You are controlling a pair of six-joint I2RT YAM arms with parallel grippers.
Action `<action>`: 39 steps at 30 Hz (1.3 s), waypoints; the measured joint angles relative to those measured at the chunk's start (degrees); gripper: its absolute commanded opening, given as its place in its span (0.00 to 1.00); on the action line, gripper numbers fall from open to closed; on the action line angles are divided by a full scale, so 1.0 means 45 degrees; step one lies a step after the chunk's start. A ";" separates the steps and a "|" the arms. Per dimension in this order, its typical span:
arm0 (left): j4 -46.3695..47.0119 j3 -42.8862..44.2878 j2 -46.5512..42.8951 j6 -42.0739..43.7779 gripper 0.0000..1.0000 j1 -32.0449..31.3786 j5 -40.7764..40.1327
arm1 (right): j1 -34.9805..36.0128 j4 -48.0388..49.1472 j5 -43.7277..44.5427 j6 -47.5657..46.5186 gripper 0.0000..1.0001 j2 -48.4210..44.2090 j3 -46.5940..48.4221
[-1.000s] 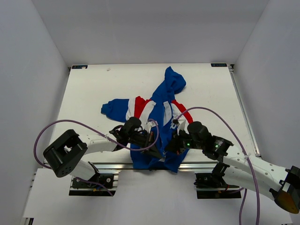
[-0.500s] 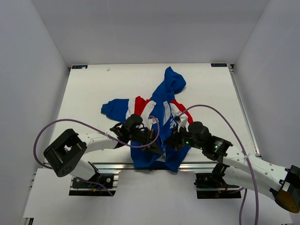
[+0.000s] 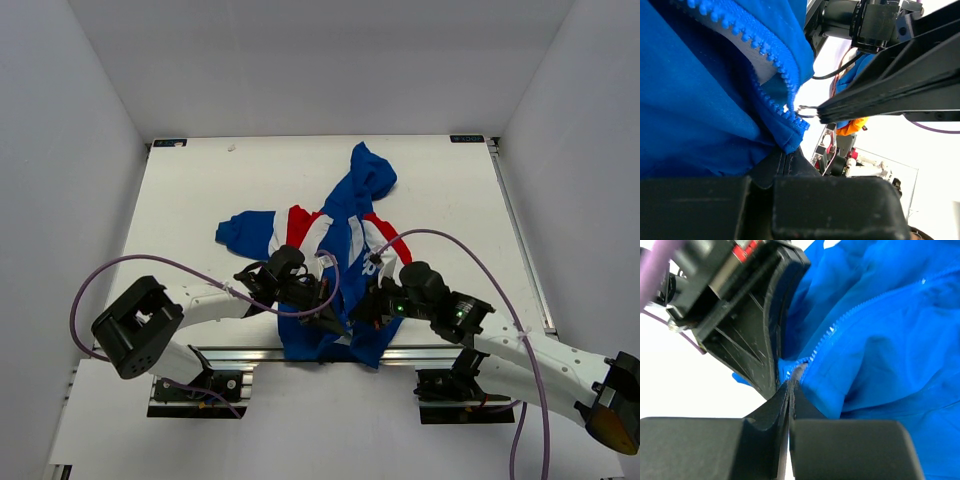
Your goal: Zip up the jacket
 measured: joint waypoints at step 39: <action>-0.0457 0.0131 -0.0112 0.0335 0.00 -0.0024 -0.0034 | -0.0063 -0.0296 0.0257 -0.0117 0.00 0.0369 -0.0049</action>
